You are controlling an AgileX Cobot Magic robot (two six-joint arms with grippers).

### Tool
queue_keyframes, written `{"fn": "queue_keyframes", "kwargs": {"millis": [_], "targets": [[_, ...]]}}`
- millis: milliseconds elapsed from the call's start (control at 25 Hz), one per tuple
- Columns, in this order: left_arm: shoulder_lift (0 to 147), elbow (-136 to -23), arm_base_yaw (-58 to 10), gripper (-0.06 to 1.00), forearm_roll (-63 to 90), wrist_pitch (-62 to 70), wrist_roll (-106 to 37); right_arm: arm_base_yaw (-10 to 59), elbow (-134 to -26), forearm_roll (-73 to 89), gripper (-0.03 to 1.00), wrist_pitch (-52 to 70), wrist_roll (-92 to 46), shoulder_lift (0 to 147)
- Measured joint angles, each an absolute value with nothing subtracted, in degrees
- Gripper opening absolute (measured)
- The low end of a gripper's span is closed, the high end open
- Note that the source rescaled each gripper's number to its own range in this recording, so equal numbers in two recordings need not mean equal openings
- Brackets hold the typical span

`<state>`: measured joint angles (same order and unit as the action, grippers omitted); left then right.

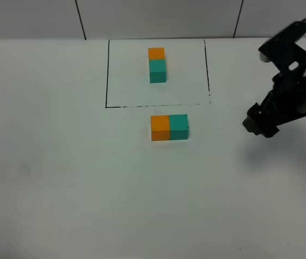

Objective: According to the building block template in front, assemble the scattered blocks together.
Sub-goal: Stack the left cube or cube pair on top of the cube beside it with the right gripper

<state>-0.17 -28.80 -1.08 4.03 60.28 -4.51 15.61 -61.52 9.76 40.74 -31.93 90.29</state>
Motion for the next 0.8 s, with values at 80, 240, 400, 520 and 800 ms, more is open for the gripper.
{"fn": "queue_keyframes", "kwargs": {"millis": [80, 240, 400, 520, 800], "targets": [[-0.17, -28.8, -1.08, 0.41, 4.03, 60.28, -4.51, 17.49, -67.82, 9.37, 0.66, 44.19, -34.66, 95.1], [-0.17, -28.8, -1.08, 0.41, 4.03, 60.28, -4.51, 22.05, -80.46, 8.55, 0.66, 51.09, -41.83, 105.56], [-0.17, -28.8, -1.08, 0.41, 4.03, 60.28, -4.51, 26.86, -92.15, 8.33, 0.66, 56.93, -48.25, 116.35], [-0.17, -28.8, -1.08, 0.41, 4.03, 60.28, -4.51, 29.96, -98.8, 8.33, 0.66, 59.4, -51.69, 122.62], [-0.17, -28.8, -1.08, 0.41, 4.03, 60.28, -4.51, 32.69, -103.97, 8.27, 0.66, 60.66, -55.73, 129.77]]}}
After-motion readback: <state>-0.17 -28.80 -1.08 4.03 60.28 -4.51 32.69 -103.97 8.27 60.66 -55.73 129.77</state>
